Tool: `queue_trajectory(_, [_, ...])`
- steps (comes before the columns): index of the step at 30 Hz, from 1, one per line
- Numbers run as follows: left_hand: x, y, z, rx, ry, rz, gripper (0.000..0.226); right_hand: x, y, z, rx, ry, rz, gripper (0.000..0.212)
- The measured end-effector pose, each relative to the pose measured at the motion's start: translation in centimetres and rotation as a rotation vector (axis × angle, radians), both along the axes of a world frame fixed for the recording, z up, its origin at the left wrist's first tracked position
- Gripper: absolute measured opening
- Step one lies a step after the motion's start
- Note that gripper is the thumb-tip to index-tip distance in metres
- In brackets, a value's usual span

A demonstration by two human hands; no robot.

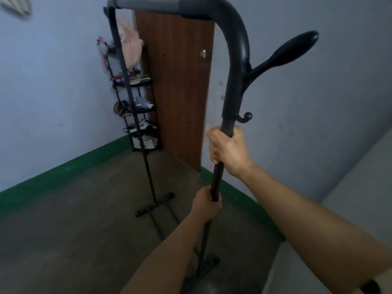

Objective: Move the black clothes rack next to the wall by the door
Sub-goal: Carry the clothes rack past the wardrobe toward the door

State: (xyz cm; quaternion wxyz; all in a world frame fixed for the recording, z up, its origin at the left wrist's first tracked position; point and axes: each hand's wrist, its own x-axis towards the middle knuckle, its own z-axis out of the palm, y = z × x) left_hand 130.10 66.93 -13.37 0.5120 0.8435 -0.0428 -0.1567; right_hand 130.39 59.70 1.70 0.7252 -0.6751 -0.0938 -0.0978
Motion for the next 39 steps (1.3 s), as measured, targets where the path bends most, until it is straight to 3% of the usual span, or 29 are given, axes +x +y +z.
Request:
queue_trajectory(4, [1.5,-0.8,-0.6,0.024,0.020,-0.142,0.024,0.3,-1.7,0.0,-0.001,0.023,0.016,0.053])
queue_trajectory(7, [2.0,-1.3,-0.8,0.028,0.029,-0.239,0.007,0.2,-2.4,0.0,0.006,0.046,-0.014,0.053])
queue_trajectory(13, [2.8,-1.9,-0.6,0.025,0.040,-0.376,0.011,-0.3,-3.5,0.0,-0.014,0.061,-0.123,0.051])
queue_trajectory(16, [3.3,-1.9,-1.0,0.038,0.031,-0.415,0.002,-0.4,-3.1,-0.3,-0.021,0.049,-0.257,0.049])
queue_trajectory(21, [4.1,-1.2,-1.5,0.057,0.068,-0.436,0.010,-0.2,-1.0,-0.9,0.041,0.022,-0.569,0.040])
queue_trajectory(24, [4.1,-0.8,-1.7,0.074,0.053,-0.490,0.015,-0.2,-0.3,-1.0,0.055,-0.004,-0.680,0.028])
queue_trajectory(27, [4.1,-0.9,-1.6,0.079,0.033,-0.521,0.020,-0.3,0.1,-1.0,0.038,-0.020,-0.759,0.029])
queue_trajectory(30, [4.7,-0.5,-1.3,0.061,0.027,-0.635,0.013,-0.2,0.5,-1.0,0.030,-0.037,-0.850,0.027])
queue_trajectory(35, [5.6,0.0,-1.7,0.095,-0.041,-0.833,0.012,-0.3,1.8,-3.1,0.050,0.092,-1.096,0.028])
queue_trajectory(39, [5.7,0.1,-2.2,0.102,-0.042,-0.872,0.018,0.2,3.1,-4.5,0.143,0.182,-1.225,0.030])
